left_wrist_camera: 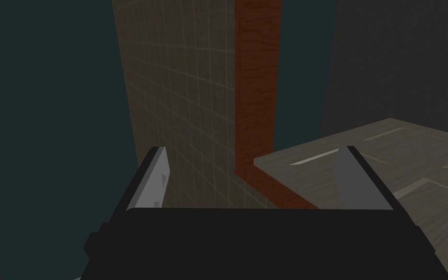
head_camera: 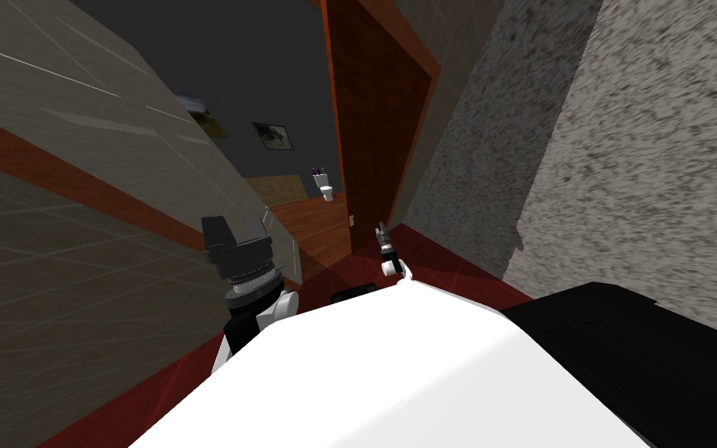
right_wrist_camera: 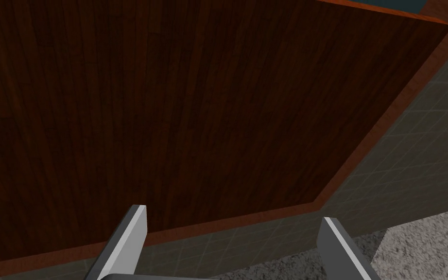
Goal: Push the door open
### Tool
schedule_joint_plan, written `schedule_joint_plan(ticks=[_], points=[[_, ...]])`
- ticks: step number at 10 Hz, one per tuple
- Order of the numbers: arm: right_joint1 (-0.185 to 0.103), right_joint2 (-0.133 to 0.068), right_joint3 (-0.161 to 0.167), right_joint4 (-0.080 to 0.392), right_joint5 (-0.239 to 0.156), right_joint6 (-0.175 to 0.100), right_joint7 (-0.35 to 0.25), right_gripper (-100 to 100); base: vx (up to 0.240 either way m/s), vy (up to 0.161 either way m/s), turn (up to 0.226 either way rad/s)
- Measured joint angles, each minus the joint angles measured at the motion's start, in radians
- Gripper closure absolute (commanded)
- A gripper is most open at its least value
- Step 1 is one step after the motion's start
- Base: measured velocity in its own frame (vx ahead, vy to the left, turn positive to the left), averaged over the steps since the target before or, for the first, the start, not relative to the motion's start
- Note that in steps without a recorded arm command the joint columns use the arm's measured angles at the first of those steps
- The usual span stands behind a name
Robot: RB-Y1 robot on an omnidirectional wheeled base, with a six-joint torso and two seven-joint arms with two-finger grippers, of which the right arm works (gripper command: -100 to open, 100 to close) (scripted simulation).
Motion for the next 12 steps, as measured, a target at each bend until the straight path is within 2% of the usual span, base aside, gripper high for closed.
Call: schedule_joint_plan(ticks=[3, 6, 8, 12], points=[[-0.027, -0.002, 0.004, 0.067, 0.012, -0.014, -0.009, -100, 0.047, -0.013, 0.029], [-0.065, -0.012, 0.007, 0.163, 0.026, -0.043, -0.027, -100, 0.067, -0.019, 0.030], [-0.087, -0.011, 0.010, 0.211, 0.035, -0.046, -0.033, -100, 0.050, -0.012, 0.027], [-0.133, -0.015, 0.016, 0.332, 0.056, -0.079, -0.052, -100, 0.059, -0.022, 0.027]])
